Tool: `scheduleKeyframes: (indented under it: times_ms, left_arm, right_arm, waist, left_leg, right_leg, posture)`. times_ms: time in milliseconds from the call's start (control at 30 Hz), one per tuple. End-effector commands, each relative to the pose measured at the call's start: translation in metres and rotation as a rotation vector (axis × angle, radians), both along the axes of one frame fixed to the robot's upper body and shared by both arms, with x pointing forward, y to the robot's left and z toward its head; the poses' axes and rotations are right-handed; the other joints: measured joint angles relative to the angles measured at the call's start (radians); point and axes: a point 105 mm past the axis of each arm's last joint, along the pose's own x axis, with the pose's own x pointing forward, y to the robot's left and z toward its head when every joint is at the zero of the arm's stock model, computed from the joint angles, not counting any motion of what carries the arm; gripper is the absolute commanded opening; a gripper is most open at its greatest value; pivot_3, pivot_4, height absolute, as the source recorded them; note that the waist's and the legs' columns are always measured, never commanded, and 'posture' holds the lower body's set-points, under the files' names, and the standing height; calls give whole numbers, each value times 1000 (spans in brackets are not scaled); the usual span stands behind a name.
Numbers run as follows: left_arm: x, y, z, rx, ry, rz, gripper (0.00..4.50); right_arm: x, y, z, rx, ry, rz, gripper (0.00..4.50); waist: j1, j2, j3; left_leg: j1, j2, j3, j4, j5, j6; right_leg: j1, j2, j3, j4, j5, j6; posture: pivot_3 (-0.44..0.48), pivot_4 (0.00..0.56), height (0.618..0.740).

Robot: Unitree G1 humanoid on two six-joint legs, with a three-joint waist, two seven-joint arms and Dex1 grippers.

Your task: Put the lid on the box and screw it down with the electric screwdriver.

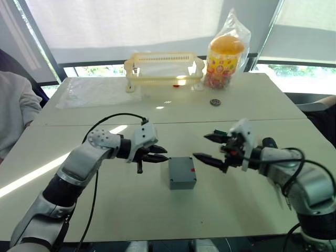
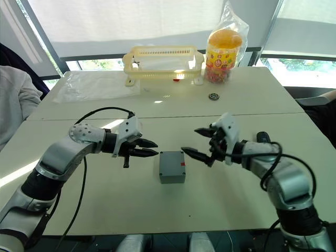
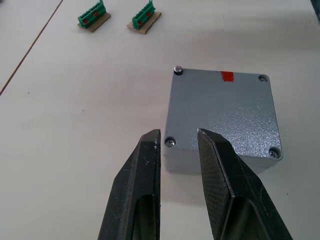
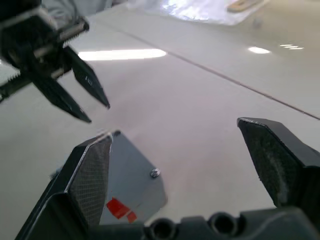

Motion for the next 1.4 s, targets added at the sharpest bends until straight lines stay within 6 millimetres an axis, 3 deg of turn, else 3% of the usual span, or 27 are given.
scheduleKeyframes:
  times_ms: [33, 167, 300, 400, 567, 667, 800, 1300, 1400]
  left_arm:
    - [-5, -8, 25, -33, -78, -100, 1125]
    - [-9, -16, 30, -34, -112, -154, 1125]
    - [-23, -30, 30, -54, -138, -250, 1125]
    - [-41, -46, 27, -84, -124, -324, 1125]
    - [-57, -63, 11, -73, -105, -378, 1125]
    - [-61, -66, 11, -91, -100, -383, 1125]
    - [-65, -66, 12, -103, -100, -366, 1125]
    - [-68, -70, 2, -117, -63, -288, 1125]
    - [-69, -72, 3, -125, -57, -286, 1125]
  right_arm:
    - [0, -59, 31, -16, 86, -211, 4472]
    - [-1, -104, 29, -86, 240, -398, 4472]
    - [-24, -147, -3, -239, 561, -583, 4472]
    - [-39, -150, -17, -243, 750, -578, 4472]
    - [-42, -153, -32, -293, 849, -578, 4472]
    - [-39, -156, -35, -250, 883, -610, 4472]
    - [-43, -170, -57, -242, 981, -691, 4472]
    - [-26, -169, -96, -282, 1054, -701, 4472]
    - [-23, -174, -102, -322, 1045, -724, 3589]
  waist:
    - [6, 0, 0]
    - [-2, -1, -1]
    - [-7, 1, 0]
    - [-8, 1, 0]
    - [-10, 2, 0]
    - [-7, 2, 0]
    - [-4, 2, 0]
    - [-4, 2, 0]
    - [-5, 2, 0]
  left_leg:
    - [0, 0, 0, 0, 0, 0]
    - [0, 1, 1, -3, -1, 1]
    - [0, 0, 4, -4, -1, 1]
    - [-1, 1, 4, -4, -1, 1]
    - [0, 1, 5, -4, -1, 1]
    - [-1, 1, 5, -4, -1, 1]
    - [-1, 1, 5, -4, -1, 1]
    - [-1, 0, 5, -2, -1, 1]
    - [-1, 0, 4, -1, -1, 1]
  right_leg:
    - [0, 0, 0, -1, -1, -1]
    - [1, 0, 0, -7, -1, -2]
    - [0, -1, 1, -9, 0, -1]
    - [0, -1, 1, -9, -1, -2]
    - [0, -1, 2, -11, 0, -1]
    - [0, -1, 2, -10, 1, 1]
    - [0, -1, 2, -11, 0, 0]
    - [1, 0, 2, -11, 1, 2]
    - [2, 0, 1, -11, 1, 2]
  posture:
    - [0, 150, 740]
    - [0, 150, 740]
    - [0, 150, 740]
    - [0, 150, 740]
    - [0, 150, 740]
    - [0, 150, 740]
    - [0, 150, 740]
    - [0, 150, 740]
    - [0, 150, 740]
